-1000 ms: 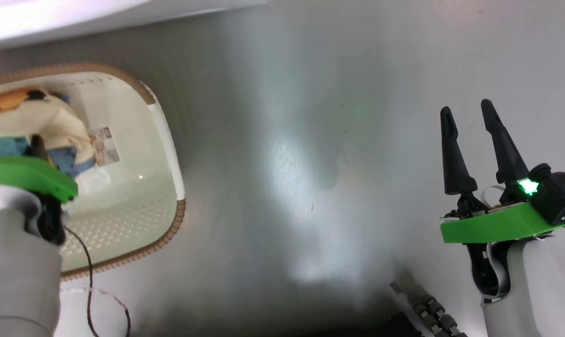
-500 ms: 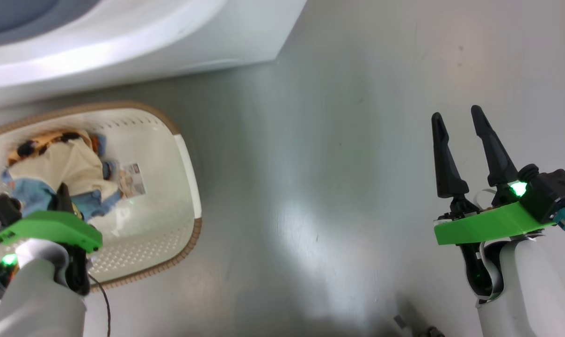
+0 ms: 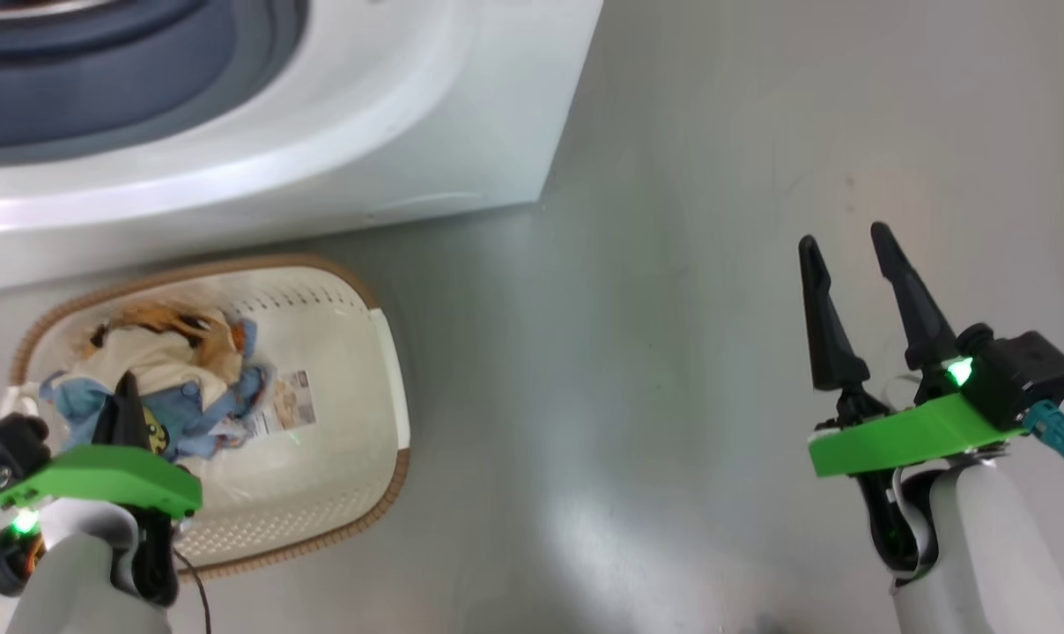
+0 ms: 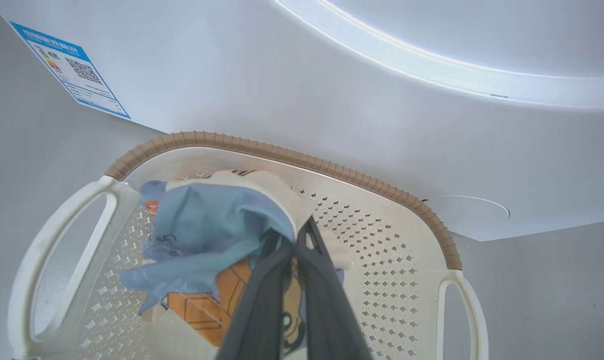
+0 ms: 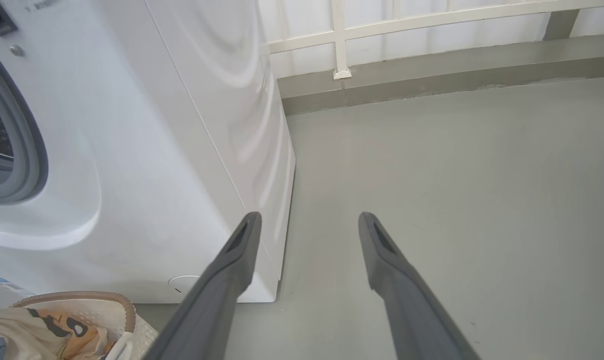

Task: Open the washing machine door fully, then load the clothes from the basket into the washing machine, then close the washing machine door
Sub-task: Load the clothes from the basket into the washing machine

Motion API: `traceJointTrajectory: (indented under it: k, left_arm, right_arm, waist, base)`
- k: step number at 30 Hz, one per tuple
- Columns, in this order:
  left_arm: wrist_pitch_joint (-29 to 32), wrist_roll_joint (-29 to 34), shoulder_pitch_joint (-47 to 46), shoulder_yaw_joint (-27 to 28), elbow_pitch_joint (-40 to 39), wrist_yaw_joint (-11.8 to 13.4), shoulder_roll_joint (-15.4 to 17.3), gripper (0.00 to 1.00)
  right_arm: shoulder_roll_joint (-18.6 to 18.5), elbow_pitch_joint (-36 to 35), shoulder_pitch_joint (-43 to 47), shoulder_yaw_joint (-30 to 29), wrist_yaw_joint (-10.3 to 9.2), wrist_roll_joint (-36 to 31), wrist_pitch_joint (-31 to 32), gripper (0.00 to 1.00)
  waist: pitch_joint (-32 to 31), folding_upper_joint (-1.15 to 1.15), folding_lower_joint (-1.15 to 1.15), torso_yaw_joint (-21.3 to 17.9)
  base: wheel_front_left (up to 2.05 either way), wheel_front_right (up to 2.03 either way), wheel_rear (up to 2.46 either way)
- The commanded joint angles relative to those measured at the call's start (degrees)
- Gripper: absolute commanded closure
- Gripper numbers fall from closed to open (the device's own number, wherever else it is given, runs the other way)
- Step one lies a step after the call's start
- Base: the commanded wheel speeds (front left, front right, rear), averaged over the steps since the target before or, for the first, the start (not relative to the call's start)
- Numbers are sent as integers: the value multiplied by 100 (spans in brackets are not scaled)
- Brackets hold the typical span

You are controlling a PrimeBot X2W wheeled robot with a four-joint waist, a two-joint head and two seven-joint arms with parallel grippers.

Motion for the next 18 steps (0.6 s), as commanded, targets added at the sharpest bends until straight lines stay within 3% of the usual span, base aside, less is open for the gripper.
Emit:
traceJointTrajectory:
  k: [1,18]
  left_arm:
    - [-69,86,267,184,-211,-17,183,100]
    - [-70,711,1260,581,-2214,-17,-165,100]
  right_arm:
    - [12,-83,214,161,9,-20,-27,0]
    - [12,103,385,256,9,17,-27,0]
  waist:
    - [-263,0,0,64]
    - [-1062,0,0,114]
  base:
    - [0,0,0]
    - [0,0,0]
